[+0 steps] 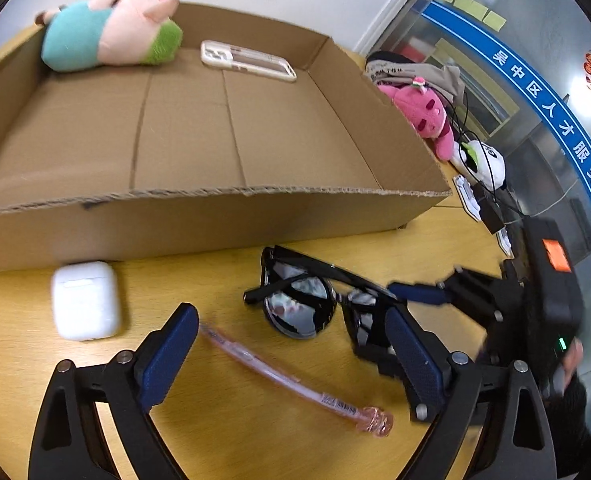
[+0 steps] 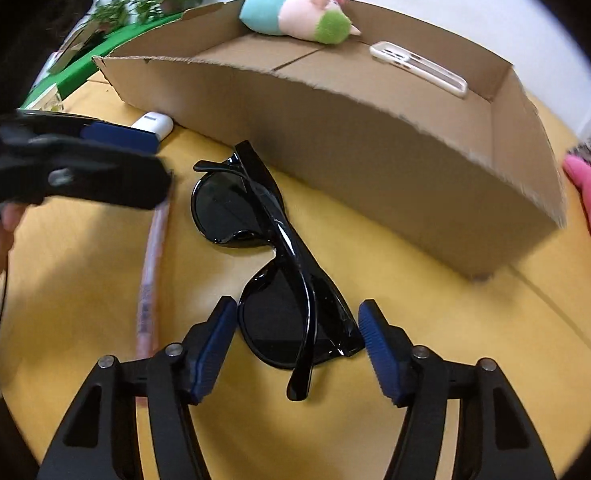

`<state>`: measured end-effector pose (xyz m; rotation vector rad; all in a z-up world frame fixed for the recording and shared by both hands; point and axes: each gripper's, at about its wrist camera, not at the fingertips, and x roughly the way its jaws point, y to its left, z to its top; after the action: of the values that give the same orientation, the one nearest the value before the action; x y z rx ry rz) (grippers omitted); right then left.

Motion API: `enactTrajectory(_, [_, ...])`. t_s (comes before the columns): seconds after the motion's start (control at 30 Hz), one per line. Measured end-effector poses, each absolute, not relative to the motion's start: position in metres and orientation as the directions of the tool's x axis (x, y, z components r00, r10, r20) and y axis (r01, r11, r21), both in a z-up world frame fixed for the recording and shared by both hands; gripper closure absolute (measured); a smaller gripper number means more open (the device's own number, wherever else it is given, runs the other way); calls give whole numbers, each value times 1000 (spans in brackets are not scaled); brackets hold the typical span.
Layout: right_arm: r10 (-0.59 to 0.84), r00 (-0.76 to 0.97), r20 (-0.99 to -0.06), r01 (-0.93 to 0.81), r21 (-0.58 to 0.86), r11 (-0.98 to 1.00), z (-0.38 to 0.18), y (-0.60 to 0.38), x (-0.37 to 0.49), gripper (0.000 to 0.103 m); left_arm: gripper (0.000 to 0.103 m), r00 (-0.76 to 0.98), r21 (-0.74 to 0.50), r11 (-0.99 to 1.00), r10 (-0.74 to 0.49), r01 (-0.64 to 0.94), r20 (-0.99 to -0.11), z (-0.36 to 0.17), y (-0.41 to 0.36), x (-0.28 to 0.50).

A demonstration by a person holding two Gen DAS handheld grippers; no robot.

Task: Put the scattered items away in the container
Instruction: 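Move the right gripper down to the black sunglasses on the table, then close the right gripper on the sunglasses frame and lift them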

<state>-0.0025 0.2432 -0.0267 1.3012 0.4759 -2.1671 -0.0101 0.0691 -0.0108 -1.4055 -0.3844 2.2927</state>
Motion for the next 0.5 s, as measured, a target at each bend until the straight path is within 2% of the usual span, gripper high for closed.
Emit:
enactTrajectory(0.1, [-279, -404, -871, 559, 6, -829, -27, 251, 12, 41, 20, -359, -467, -861, 509, -203, -782, -21, 75, -15])
enactTrajectory(0.17, [-300, -416, -858, 508, 55, -860, -24, 260, 19, 42, 32, -327, -487, -849, 528, -205, -784, -27, 78, -17])
enactTrajectory(0.2, [-330, -415, -848, 470, 111, -876, -22, 267, 21, 42, 34, -328, -491, -846, 534, -210, -779, -27, 79, -17])
enactTrajectory(0.23, [-354, -414, -839, 440, 156, -884, -20, 274, 23, 42, 42, -319, -502, -839, 545, -210, -776, -28, 80, -18])
enactTrajectory(0.27, [-373, -413, -831, 414, 194, -889, -21, 277, 22, 42, 55, -301, -522, -828, 561, -205, -771, -30, 81, -20])
enactTrajectory(0.3, [-385, -411, -826, 399, 217, -891, -22, 278, 22, 42, 62, -282, -543, -816, 578, -198, -766, -32, 82, -21])
enactTrajectory(0.33, [-405, -405, -820, 383, 251, -889, -21, 282, 24, 42, 76, -262, -560, -806, 592, -193, -762, -36, 83, -23])
enactTrajectory(0.37, [-413, -402, -817, 381, 260, -887, -21, 282, 25, 42, 82, -251, -567, -802, 597, -190, -761, -38, 85, -23])
enactTrajectory(0.43, [-410, -403, -818, 385, 255, -887, -19, 281, 34, 45, 83, -256, -579, -797, 604, -175, -755, -39, 84, -24])
enactTrajectory(0.47, [-414, -402, -817, 389, 257, -885, -19, 281, 35, 53, 87, -263, -583, -795, 605, -167, -751, -39, 82, -25])
enactTrajectory(0.5, [-417, -398, -817, 390, 260, -883, -19, 280, 34, 80, 88, -264, -595, -787, 615, -163, -743, -38, 81, -25])
